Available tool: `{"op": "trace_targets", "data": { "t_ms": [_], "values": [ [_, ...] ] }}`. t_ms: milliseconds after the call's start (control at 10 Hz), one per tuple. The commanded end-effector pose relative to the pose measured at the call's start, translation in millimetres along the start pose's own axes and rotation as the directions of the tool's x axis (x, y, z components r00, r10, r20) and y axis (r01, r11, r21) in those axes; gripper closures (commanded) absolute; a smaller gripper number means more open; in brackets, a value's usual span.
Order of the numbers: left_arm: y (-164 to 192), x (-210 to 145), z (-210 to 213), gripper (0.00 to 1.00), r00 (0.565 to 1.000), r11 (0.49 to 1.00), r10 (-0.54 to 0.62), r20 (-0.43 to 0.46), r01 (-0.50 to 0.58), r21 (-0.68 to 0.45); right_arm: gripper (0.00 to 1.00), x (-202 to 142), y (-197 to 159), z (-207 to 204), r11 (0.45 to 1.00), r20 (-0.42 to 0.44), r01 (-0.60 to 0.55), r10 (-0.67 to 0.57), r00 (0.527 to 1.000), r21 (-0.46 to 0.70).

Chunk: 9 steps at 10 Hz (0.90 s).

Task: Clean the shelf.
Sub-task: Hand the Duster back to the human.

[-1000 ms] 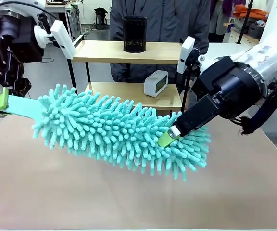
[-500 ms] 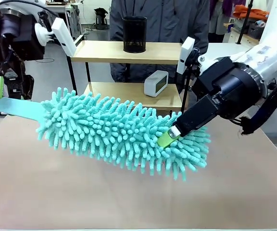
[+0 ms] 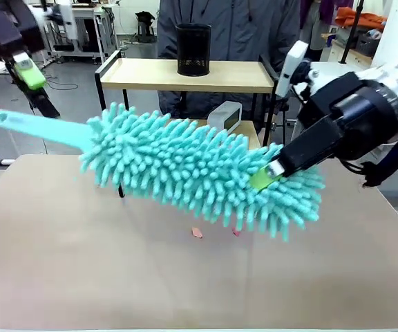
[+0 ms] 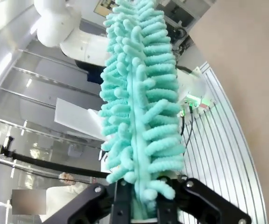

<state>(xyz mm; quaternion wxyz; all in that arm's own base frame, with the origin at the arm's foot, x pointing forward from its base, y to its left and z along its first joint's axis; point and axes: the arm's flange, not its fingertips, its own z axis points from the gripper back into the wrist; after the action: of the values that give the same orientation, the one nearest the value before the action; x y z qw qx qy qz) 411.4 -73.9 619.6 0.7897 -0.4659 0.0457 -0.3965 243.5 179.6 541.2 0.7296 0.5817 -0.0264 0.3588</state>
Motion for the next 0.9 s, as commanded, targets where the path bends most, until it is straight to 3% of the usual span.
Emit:
{"op": "trace_targets", "data": {
  "t_ms": [0,200,300,500,700,800],
  "values": [
    [-5,-51,15,0.00,0.952,1.000,-0.001,0.305,0.000,0.003,1.00,-6,0,49,1.000,0.093,0.031,-0.031,0.995,0.002],
    [1,-86,46,0.00,0.801,0.997,-0.024,0.598,0.063,-0.044,1.00,-11,8,96,1.000,0.219,0.013,-0.014,0.976,0.007],
    [12,-95,51,0.00,0.733,0.993,0.025,0.680,0.058,-0.099,1.00,-13,14,118,1.000,0.308,-0.014,0.011,0.951,0.008],
    [47,-107,50,0.00,0.587,0.986,0.138,0.798,-0.004,-0.167,1.00,-19,20,162,0.999,0.509,-0.033,0.032,0.860,-0.007],
    [72,-133,58,0.00,0.403,0.982,0.187,0.896,-0.090,-0.164,1.00,-36,17,203,1.000,0.688,-0.015,0.011,0.725,0.000],
    [82,-147,60,0.00,0.369,0.975,0.218,0.904,-0.112,-0.190,1.00,-50,13,225,1.000,0.759,0.023,-0.019,0.651,0.006]
  ]
}}
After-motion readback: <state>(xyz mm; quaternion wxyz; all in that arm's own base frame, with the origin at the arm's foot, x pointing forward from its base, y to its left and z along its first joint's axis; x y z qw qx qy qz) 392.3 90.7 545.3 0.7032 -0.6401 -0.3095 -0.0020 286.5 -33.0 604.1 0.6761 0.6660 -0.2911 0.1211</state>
